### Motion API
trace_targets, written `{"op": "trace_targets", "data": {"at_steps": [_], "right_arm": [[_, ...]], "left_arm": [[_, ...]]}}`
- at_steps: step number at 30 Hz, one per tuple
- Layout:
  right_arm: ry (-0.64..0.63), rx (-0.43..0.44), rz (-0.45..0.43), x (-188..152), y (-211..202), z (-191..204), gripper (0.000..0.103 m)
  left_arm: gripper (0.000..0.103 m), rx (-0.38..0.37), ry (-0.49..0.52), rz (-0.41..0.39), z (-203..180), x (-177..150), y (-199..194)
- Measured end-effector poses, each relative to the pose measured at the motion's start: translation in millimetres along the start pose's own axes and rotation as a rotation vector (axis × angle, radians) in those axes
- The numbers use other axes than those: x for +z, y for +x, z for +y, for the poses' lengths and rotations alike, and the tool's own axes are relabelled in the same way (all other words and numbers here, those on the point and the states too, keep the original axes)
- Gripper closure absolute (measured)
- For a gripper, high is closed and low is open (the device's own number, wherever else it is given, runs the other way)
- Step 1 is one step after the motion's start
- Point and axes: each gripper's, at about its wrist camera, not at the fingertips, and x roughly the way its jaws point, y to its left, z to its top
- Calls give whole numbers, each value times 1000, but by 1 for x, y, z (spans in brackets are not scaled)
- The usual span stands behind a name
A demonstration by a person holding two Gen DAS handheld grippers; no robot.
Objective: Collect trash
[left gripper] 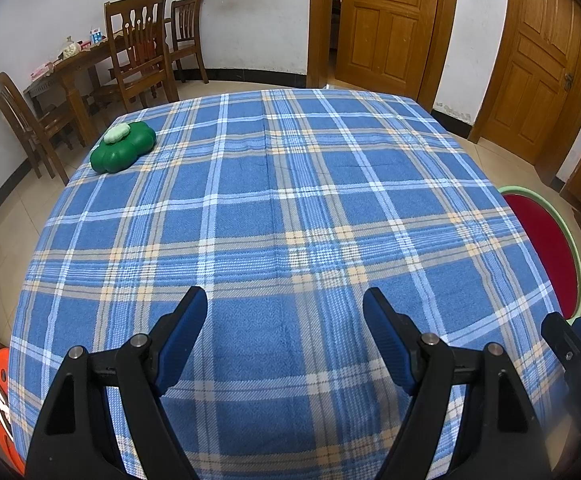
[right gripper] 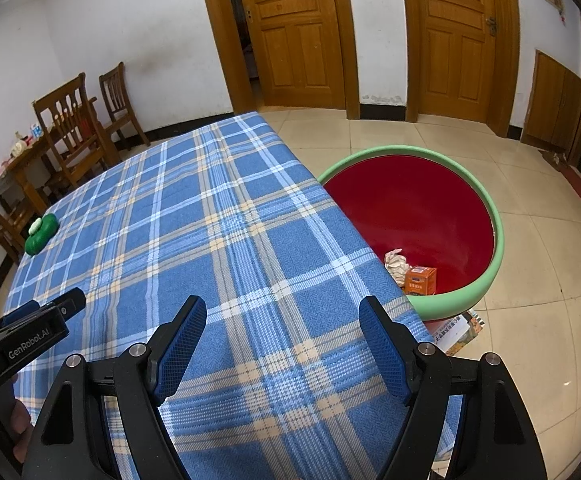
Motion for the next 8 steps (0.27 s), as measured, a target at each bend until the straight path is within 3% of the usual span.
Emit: {"op": "trace_targets", "data": {"at_steps": [8], "right_arm": [[-4, 0, 0, 0, -1, 2, 23]], "left_arm": [[23, 3, -9, 4, 2, 2, -3]]}}
